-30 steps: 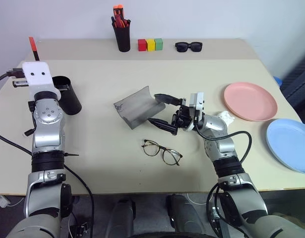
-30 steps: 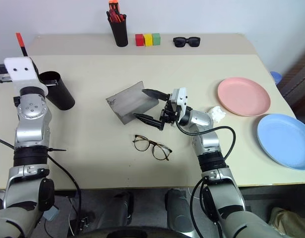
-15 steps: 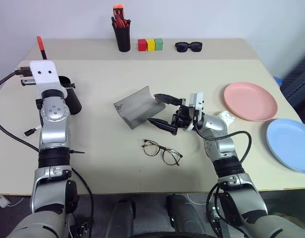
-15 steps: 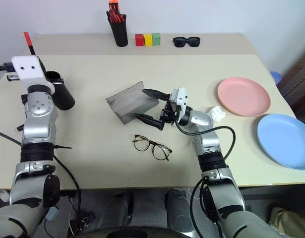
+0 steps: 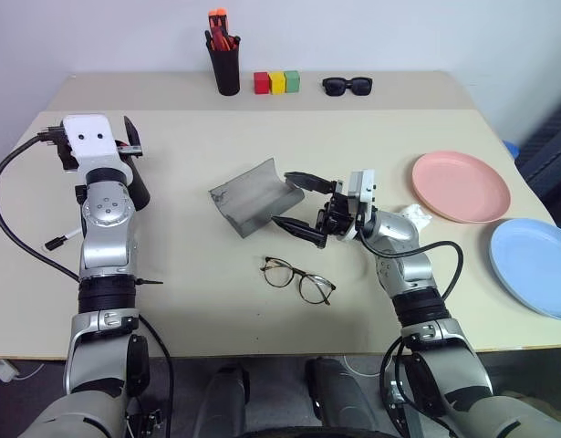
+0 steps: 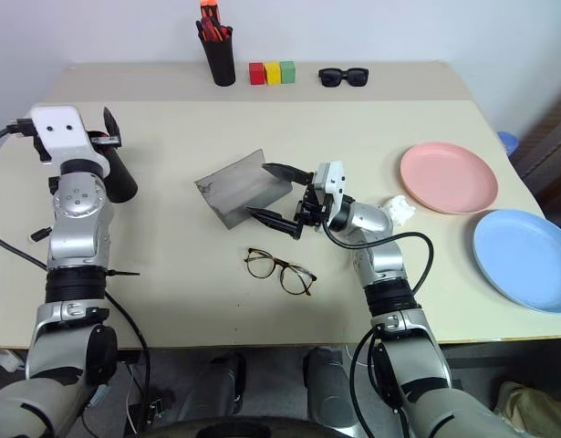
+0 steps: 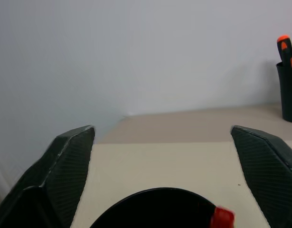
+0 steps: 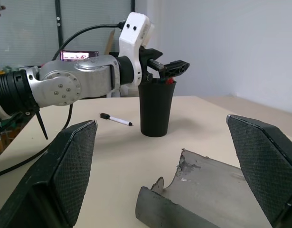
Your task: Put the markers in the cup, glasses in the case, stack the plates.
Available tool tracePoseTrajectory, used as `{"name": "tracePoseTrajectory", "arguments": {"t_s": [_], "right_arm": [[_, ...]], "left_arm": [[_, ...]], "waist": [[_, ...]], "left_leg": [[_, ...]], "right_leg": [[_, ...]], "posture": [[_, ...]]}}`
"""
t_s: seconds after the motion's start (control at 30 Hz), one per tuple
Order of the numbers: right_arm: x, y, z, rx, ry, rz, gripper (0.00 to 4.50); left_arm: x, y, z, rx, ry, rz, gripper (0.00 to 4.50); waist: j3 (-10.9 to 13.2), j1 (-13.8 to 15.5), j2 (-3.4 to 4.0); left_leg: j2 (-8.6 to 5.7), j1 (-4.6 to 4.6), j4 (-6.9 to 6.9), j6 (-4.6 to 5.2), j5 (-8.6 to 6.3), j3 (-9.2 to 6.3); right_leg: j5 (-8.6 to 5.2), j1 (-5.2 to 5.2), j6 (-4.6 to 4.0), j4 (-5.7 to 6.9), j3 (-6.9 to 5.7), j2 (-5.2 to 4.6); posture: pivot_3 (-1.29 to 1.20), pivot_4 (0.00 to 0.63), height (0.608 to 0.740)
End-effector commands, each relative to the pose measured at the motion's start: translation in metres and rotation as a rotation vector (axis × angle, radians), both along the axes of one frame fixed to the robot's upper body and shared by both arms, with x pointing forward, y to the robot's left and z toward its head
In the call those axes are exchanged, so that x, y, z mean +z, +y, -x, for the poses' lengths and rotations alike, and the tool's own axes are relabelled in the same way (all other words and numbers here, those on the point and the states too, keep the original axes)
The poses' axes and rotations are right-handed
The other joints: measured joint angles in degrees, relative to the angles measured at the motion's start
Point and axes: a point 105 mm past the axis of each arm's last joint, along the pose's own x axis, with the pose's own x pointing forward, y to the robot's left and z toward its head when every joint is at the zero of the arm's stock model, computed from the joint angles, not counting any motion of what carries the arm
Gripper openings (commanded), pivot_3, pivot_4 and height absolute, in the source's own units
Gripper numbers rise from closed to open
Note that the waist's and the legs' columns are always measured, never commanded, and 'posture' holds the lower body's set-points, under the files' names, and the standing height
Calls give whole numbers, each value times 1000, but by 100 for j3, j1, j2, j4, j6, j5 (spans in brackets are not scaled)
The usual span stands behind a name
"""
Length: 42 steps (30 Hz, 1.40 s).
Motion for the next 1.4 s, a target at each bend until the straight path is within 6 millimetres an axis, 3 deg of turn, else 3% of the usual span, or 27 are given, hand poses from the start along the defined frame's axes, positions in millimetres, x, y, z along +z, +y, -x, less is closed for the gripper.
{"name": "tracePoseTrajectory", "arguments": {"t_s": [0.03,0.13,0.23,0.3,0.4,0.53,0.87,0.97,1.17,1.4], "right_arm": [[6,-1,1,-1,-37,0,4500],[3,0,2,7,-28,17,4500],[-4,0,6,27,-10,49,4500],[-11,2,11,61,7,86,4500],[-19,4,17,101,13,130,4500],[-22,8,20,131,17,147,4500],[-26,11,21,176,-23,206,4500],[-25,12,22,178,-26,201,4500],[-23,12,23,171,-33,198,4500],[-23,7,23,146,-34,199,4500]], "left_arm": [[35,5,17,-2,-121,26,4478],[47,19,28,13,-147,97,4478],[57,48,47,63,-113,143,4478],[51,68,56,59,-5,149,4478],[47,79,61,-3,137,69,4478],[31,116,77,-29,340,67,4478],[-22,135,82,-232,896,-124,4478],[-41,128,81,-337,1038,-149,4478],[-56,122,79,-474,1204,-224,4478],[-63,125,67,-473,1353,-312,4478]], "waist": [[0,2,0],[0,-5,0],[0,-38,0],[0,-85,1],[2,-144,3],[3,-152,4],[7,-141,8],[8,-143,8],[8,-142,7],[8,-141,7]], "left_leg": [[0,0,0,0,0,0],[0,0,0,0,0,0],[1,1,0,0,0,-1],[1,2,-3,0,0,-1],[1,2,-7,0,0,-1],[1,4,-6,0,0,-1],[2,3,-14,0,0,2],[3,3,-18,0,0,4],[3,-1,-21,1,0,4],[3,-3,-18,1,0,4]], "right_leg": [[0,0,0,0,0,0],[0,0,0,0,0,0],[0,0,0,3,0,1],[0,-1,0,3,0,2],[-2,-2,1,4,0,2],[-3,-1,0,5,-1,3],[-5,-4,-3,-1,-1,4],[-6,-9,-3,2,0,5],[-6,-14,-4,3,0,6],[-6,-15,-2,5,0,7]], "posture": [[0,150,740],[0,150,740],[0,150,740],[0,150,740],[0,150,740],[0,150,740],[0,150,740],[0,150,740],[0,150,740],[0,150,740]]}}
